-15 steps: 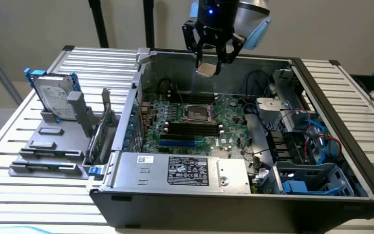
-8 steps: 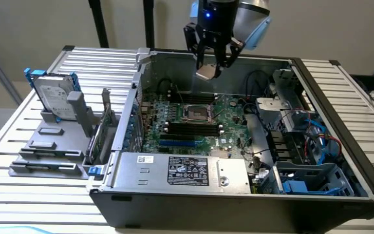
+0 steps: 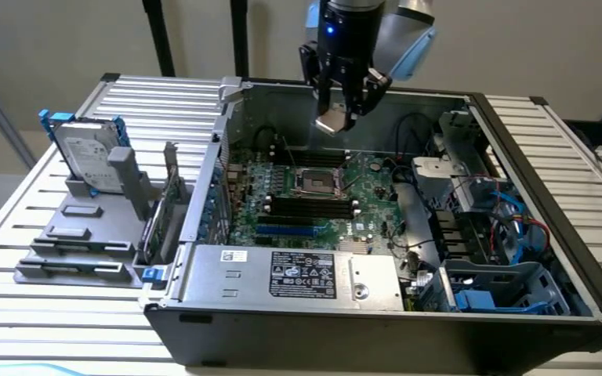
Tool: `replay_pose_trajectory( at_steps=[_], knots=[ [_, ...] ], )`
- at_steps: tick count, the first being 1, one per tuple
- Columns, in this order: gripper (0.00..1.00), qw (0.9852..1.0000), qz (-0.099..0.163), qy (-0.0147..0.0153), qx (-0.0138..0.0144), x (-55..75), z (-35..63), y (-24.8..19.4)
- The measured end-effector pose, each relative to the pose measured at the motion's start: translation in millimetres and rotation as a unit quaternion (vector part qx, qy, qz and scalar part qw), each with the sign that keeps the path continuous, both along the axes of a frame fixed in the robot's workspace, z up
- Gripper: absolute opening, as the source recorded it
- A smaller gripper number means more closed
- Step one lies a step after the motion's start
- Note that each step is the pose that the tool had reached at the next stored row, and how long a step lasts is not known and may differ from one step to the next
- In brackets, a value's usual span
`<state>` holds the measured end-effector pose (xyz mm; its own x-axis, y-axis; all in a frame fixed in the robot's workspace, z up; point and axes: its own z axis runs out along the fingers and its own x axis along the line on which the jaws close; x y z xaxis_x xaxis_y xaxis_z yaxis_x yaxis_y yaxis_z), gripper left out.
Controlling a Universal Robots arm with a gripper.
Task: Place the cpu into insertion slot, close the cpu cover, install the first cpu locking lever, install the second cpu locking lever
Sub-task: 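Place the cpu into insertion slot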
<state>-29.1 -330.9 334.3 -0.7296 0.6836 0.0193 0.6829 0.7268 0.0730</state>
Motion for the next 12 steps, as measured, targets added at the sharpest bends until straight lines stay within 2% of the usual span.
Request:
replay_pose_trajectory(
  at_steps=[3, 6, 8, 12],
  knots=[
    [0.54, 0.9996, -0.028, 0.0000, 0.0000, 0.0, -3.1, 0.0],
    [0.54, 0.9985, -0.055, 0.0000, 0.0001, 0.0, -6.2, 0.0],
    [0.54, 0.9974, -0.072, 0.0000, 0.0000, 0.0, -8.2, 0.0],
    [0.54, 0.9941, -0.109, 0.0000, 0.0001, 0.0, -12.4, 0.0]
  ],
)
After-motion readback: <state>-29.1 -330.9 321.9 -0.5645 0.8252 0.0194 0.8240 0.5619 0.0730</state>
